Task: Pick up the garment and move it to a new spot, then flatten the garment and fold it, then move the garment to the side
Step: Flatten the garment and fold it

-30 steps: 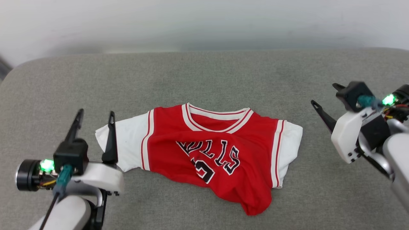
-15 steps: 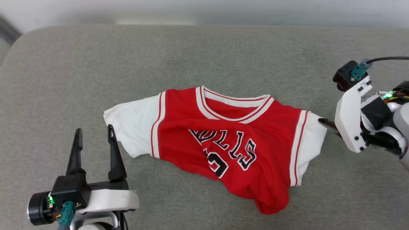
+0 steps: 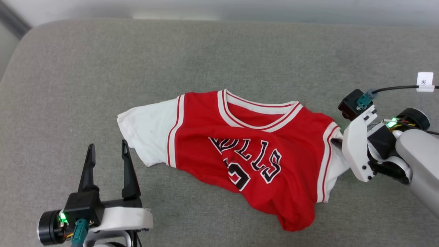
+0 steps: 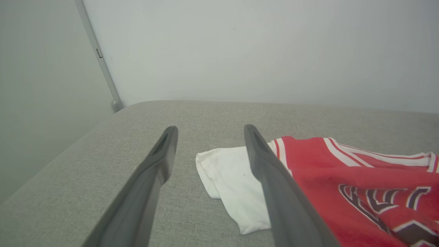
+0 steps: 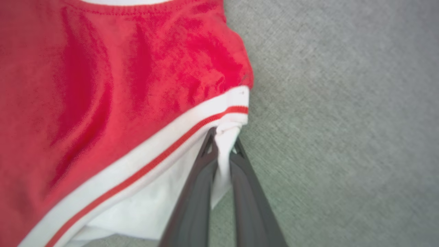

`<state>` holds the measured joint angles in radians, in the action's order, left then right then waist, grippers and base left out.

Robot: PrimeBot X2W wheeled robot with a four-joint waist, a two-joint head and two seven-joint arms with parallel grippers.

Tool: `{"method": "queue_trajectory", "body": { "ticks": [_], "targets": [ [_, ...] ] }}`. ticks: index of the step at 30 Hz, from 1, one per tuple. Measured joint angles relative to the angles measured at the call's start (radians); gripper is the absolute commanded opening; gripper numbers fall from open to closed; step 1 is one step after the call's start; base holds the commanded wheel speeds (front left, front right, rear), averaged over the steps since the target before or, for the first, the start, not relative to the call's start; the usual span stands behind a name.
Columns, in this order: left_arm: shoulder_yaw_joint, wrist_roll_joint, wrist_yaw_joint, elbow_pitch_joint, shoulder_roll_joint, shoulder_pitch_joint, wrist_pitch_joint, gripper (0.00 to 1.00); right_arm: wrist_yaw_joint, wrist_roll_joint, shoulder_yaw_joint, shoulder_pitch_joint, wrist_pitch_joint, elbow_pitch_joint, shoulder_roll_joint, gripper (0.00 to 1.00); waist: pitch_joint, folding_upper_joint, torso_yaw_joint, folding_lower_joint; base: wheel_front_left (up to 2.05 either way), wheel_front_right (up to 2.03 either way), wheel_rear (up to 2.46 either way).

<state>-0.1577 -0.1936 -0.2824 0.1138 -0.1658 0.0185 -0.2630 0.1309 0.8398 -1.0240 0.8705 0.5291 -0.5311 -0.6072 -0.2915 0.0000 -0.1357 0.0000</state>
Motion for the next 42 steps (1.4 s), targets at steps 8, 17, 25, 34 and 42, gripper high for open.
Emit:
{"method": "queue_trajectory", "body": {
  "ticks": [8, 17, 25, 34, 42],
  "targets": [
    [0.064, 0.042, 0.046, -0.009, 0.047, -0.064, 0.000, 1.00, 0.000, 0.030, -0.013, 0.011, -0.150, 0.172, -0.170, 0.00, 0.075, 0.0000, 0.052, 0.0000, 0.00, 0.00, 0.00],
    [0.092, 0.071, 0.090, 0.005, 0.083, -0.080, 0.000, 1.00, 0.000, 0.061, 0.120, 0.010, -0.099, 0.306, -0.341, 0.00, 0.073, 0.0000, 0.096, 0.0000, 0.00, 0.00, 0.00],
    [0.092, 0.087, 0.125, -0.003, 0.102, -0.027, 0.000, 1.00, 0.000, 0.026, 0.174, 0.029, -0.001, 0.125, -0.217, 0.00, 0.002, 0.0000, 0.072, 0.0000, 0.00, 0.00, 0.00],
    [0.091, 0.096, 0.148, -0.028, 0.110, 0.024, 0.000, 1.00, 0.000, -0.017, 0.164, 0.050, -0.034, -0.167, -0.006, 0.00, -0.065, 0.0000, 0.028, 0.0001, 0.00, 0.00, 0.00],
    [0.116, 0.110, 0.163, -0.063, 0.113, 0.026, 0.000, 1.00, 0.000, -0.057, 0.115, 0.038, -0.235, -0.212, 0.005, 1.00, -0.010, 0.0000, 0.049, 0.0001, 0.00, 0.00, 0.00]
  ]
}}
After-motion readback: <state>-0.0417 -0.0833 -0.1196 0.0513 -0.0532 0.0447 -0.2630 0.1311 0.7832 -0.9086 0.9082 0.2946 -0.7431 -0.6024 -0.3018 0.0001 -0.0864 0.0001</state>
